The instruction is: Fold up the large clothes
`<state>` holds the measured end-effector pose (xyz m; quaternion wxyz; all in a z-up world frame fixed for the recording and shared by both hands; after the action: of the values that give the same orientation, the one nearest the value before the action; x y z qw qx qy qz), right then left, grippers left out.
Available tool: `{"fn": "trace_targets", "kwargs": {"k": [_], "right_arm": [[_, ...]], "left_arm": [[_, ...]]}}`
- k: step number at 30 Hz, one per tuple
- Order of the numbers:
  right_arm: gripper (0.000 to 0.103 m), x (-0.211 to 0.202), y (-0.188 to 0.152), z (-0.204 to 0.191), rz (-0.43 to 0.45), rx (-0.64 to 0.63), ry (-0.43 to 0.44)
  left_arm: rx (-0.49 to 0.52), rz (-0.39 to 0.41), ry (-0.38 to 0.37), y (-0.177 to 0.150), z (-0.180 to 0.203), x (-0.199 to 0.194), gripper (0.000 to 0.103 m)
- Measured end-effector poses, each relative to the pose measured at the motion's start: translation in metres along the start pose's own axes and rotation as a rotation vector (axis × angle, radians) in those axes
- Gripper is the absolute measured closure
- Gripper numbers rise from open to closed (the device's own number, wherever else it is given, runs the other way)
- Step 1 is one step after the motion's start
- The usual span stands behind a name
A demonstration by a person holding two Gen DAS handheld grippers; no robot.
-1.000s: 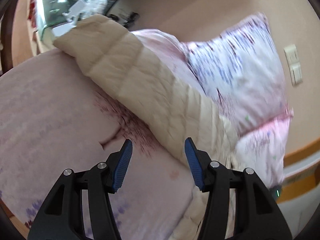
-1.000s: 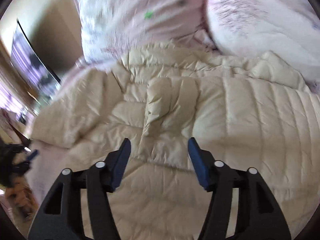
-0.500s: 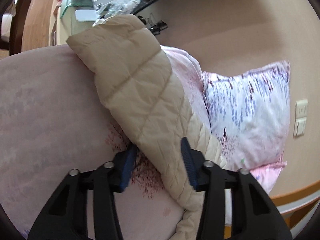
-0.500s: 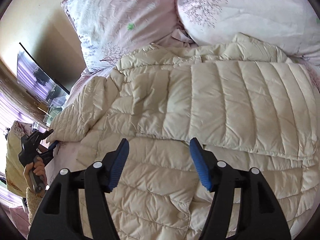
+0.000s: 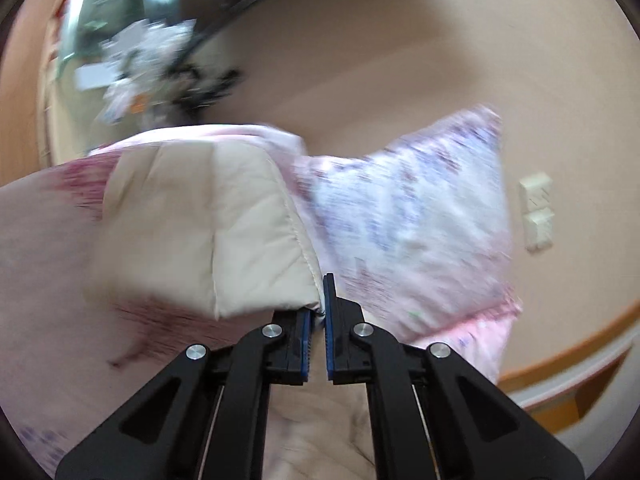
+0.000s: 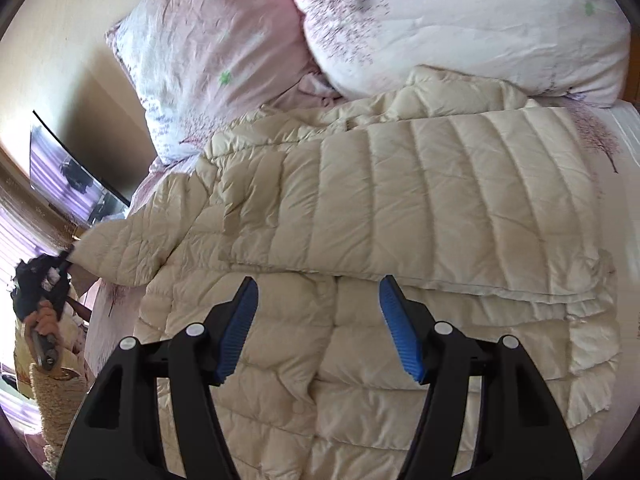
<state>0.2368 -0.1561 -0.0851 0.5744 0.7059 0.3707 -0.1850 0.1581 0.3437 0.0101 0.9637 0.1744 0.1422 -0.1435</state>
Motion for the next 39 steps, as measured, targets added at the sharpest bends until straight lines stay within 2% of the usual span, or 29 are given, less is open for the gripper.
{"fn": "trace_targets", "kwargs": {"k": [4,8,12,16,20,24,27,29,31,32,34,36,39], "right_arm": [[0.040,-0.009,-0.001,0.012,0.017,0.013,-0.001],[0.038,-0.015,-0.003,0.022,0.027,0.020,-0.003],[0.037,-0.021,-0.005,0.033,0.039,0.031,-0.013],[0.037,-0.023,-0.008,0.042,0.042,0.040,-0.019],[0.037,-0.024,-0.011,0.050,0.047,0.048,-0.029],[0.037,-0.024,-0.012,0.055,0.049,0.053,-0.043],[0.037,-0.025,-0.013,0.057,0.054,0.041,-0.062],[0.037,-0.027,-0.012,0.056,0.061,0.024,-0.078],[0.037,-0.029,-0.011,0.051,0.075,-0.005,-0.091],[0.037,-0.031,-0.009,0.045,0.089,-0.038,-0.099],[0.037,-0.034,-0.006,0.029,0.112,-0.103,-0.096],[0.037,-0.033,-0.004,0.009,0.128,-0.170,-0.082],[0.038,-0.026,-0.005,-0.035,0.161,-0.312,-0.081]], "left_arm": [[0.115,-0.072,-0.088,-0.032,0.065,0.016,0.099],[0.204,-0.172,-0.157,-0.078,0.112,0.038,0.099],[0.297,-0.275,-0.184,-0.131,0.145,0.063,0.099],[0.369,-0.402,-0.170,-0.191,0.161,0.099,0.099],[0.418,-0.532,-0.146,-0.248,0.162,0.133,0.099],[0.501,-0.648,-0.075,-0.303,0.150,0.165,0.098],[0.535,-0.705,-0.036,-0.324,0.141,0.176,0.096],[0.520,-0.756,-0.050,-0.330,0.136,0.176,0.080],[0.497,-0.791,-0.090,-0.327,0.136,0.165,0.037],[0.496,-0.786,-0.122,-0.319,0.137,0.154,0.032],[0.524,-0.758,-0.170,-0.302,0.141,0.137,0.032],[0.537,-0.702,-0.179,-0.278,0.139,0.125,0.032],[0.488,-0.586,-0.089,-0.222,0.111,0.116,0.032]]}}
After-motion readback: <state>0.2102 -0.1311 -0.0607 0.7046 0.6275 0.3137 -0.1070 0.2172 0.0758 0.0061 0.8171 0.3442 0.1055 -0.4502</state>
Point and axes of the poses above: each gripper's, at about its wrist camera, not at the fingertips, and x roughly the way its jaws point, z to its right, y to its top, the point moved 7 cm from there along x, roughly the way its jaws point, and after that the axes turned 6 degrees about -y, right-handed, at the moved point
